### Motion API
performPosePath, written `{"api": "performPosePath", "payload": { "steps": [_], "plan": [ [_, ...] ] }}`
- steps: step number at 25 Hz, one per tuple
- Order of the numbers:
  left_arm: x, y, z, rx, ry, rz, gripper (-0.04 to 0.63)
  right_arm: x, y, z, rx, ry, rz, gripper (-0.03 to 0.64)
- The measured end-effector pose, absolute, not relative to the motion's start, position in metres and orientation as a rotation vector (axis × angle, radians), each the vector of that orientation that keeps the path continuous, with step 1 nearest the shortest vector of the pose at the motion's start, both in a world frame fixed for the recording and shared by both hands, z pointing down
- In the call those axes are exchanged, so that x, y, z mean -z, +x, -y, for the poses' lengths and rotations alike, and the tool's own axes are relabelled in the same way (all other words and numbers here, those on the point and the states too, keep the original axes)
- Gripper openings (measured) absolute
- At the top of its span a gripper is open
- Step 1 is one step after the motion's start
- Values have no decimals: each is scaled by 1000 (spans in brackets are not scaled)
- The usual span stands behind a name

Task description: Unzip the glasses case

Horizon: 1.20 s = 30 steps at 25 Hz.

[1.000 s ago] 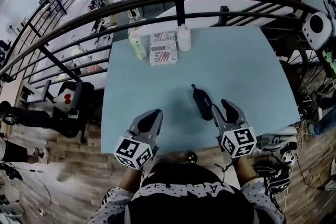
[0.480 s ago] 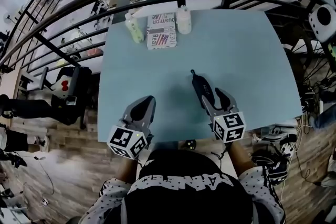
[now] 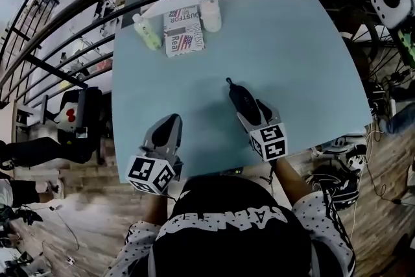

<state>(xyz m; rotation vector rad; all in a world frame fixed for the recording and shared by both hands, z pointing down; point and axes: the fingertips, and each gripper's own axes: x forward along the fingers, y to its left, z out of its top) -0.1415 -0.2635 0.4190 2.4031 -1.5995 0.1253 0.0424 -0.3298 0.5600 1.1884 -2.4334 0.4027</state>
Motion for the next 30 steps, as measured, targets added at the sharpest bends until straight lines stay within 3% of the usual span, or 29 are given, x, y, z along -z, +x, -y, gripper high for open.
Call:
{"api": "performPosePath", "payload": {
  "steps": [18, 30],
  "plan": [
    [-431, -167, 296, -129, 2374, 1575, 0, -635, 39, 353, -471, 1187, 2214, 388],
    [-432, -179, 291, -135, 2349, 1593, 0, -637, 38, 354, -507, 1196, 2198, 364]
  ]
}}
